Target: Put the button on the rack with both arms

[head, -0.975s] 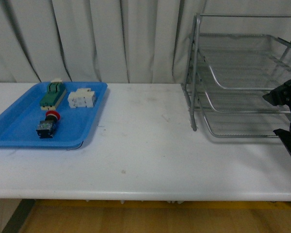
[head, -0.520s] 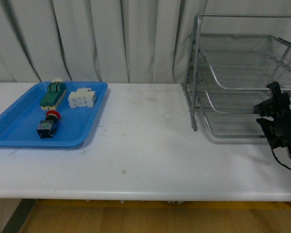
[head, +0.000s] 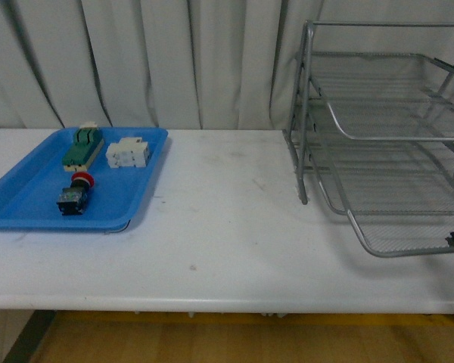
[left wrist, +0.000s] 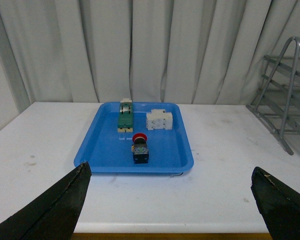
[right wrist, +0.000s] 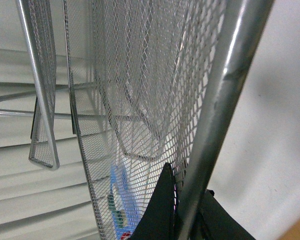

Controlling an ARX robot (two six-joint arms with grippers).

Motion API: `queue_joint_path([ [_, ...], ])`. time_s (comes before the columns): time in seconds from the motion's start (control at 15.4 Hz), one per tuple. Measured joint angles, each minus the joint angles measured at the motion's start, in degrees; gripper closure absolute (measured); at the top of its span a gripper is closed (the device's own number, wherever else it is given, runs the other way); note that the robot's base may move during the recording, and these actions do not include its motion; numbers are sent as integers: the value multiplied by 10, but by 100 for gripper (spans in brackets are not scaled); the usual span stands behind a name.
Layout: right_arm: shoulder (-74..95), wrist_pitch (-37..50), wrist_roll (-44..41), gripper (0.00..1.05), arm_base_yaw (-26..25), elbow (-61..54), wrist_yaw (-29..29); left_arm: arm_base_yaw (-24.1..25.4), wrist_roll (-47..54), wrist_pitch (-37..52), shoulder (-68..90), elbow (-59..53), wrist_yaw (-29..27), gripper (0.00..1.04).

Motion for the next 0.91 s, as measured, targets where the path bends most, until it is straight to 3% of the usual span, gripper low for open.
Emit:
queue_joint_path([
  [0.13, -8, 5, -7, 101, -6, -25, -2, 0, 0, 0, 0, 0, 0, 7],
  [0.46, -20, -6, -118, 59, -18, -57, 0, 0, 0, 0, 0, 0, 0, 7],
  [0.59, -51, -9, -169, 37, -22, -90, 4, 0, 0, 0, 0, 0, 0, 7],
  [0.65, -177, -46, -276, 4, -14, -158, 58, 0, 0, 0, 0, 0, 0, 7],
  [0.72, -242, 5, -432, 16, 22, -225, 88, 0, 0, 0, 0, 0, 0, 7],
  [0.85, -219, -37, -592, 34, 24, -250, 86, 0, 0, 1, 0, 0, 0, 7],
  [0.91, -291, -12, -687, 49, 24, -251, 87, 0, 0, -1, 0, 0, 0, 7],
])
